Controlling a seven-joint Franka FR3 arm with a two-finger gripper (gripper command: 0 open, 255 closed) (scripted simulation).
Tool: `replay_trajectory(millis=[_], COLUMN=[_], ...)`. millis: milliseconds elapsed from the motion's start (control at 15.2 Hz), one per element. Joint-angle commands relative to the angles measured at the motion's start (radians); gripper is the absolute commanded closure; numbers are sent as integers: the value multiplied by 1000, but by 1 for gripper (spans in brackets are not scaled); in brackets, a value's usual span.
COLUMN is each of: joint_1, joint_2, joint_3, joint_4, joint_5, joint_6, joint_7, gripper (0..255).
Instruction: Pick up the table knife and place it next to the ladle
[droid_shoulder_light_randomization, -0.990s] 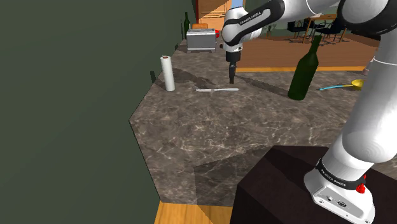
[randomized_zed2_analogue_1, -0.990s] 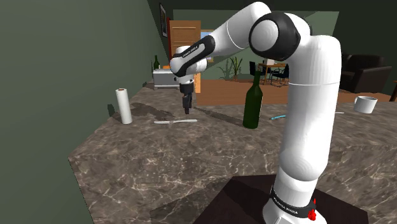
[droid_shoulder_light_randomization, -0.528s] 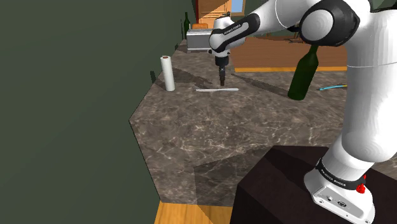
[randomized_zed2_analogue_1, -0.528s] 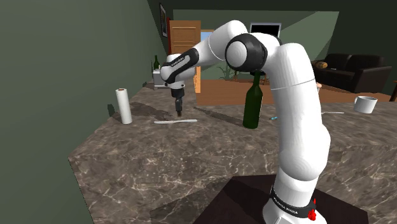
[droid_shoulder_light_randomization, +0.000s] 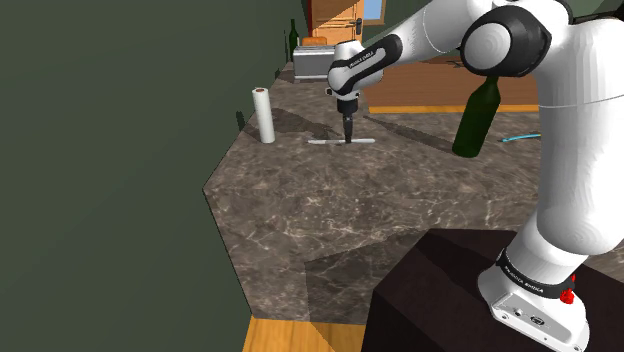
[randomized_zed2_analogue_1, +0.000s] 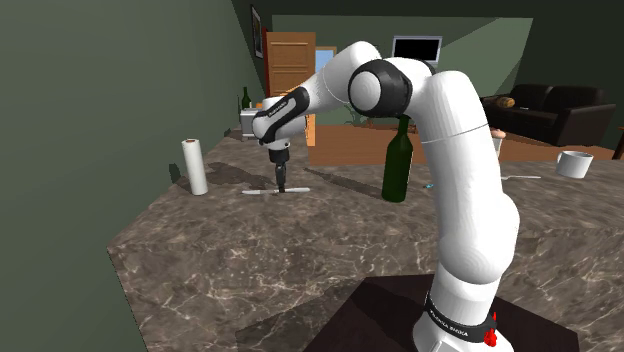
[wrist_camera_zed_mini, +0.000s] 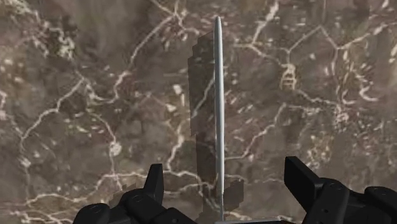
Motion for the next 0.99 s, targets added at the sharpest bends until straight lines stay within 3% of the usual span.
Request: replay_trajectory(millis=[0, 330, 396, 924], joint_1=[0, 0, 0, 0], joint_2=[0, 0, 0, 0], joint_3=[0, 0, 0, 0], joint_4=[-4, -4, -4, -4], joint_5=[0, 0, 0, 0], joint_6=[5, 4, 4, 4], joint_7=[0, 0, 0, 0], gripper=[0, 0, 255, 255])
